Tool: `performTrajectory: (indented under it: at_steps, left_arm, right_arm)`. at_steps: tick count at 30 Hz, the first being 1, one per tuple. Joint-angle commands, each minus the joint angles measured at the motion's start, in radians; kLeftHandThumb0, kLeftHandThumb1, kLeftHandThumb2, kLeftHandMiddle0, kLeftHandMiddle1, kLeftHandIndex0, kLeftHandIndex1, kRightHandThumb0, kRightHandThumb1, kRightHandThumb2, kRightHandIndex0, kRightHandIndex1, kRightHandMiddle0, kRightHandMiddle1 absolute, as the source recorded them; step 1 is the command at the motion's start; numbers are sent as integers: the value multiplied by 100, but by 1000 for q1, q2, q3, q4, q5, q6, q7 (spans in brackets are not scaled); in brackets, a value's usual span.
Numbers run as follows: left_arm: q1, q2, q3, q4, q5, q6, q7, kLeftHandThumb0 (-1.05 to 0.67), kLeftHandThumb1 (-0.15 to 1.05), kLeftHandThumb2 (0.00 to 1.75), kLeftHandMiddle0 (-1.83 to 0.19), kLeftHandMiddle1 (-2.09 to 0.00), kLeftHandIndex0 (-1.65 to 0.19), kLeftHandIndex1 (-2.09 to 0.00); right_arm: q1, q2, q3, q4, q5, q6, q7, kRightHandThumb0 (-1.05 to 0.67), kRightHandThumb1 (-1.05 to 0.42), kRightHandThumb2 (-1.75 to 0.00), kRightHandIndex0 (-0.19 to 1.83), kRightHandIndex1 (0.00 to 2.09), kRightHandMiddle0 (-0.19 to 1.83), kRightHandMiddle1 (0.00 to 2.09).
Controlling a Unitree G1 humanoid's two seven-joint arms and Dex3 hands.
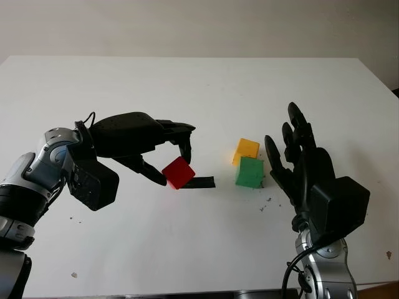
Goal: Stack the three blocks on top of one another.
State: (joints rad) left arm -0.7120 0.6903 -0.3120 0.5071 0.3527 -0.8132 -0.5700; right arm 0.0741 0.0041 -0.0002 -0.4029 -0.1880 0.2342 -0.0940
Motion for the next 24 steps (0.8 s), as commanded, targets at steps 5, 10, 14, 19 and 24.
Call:
performTrajectory:
  at_steps: [5,10,14,19,24]
  left_arm:
    - [-50,-37,-4,0,102,-41,84,-38,105,11,-19,-5,-17,-143]
    - [-80,-80,-21,22,143,-33,103,-35,104,8,-18,-5,-19,-145]
    - [-111,-128,-31,93,151,-39,134,-40,104,6,-19,-6,-21,-154]
    - [-133,-169,-35,178,131,-52,137,-41,105,7,-20,-6,-21,-156]
    - [-150,-192,-46,232,141,-66,142,-44,105,7,-19,-6,-22,-156]
  right_arm:
    - [1,-6,-2,-23,-9,2,-2,-46,-105,-37,13,6,7,17]
    - [3,2,-1,-22,-7,0,-8,-46,-105,-37,12,6,7,16]
    - [9,5,2,-27,-6,-2,-9,-46,-105,-37,12,6,7,16]
    - [20,2,8,-37,-16,-3,-11,-45,-105,-37,13,6,8,15]
    - [28,-3,7,-46,-18,0,-5,-47,-105,-37,12,5,8,13]
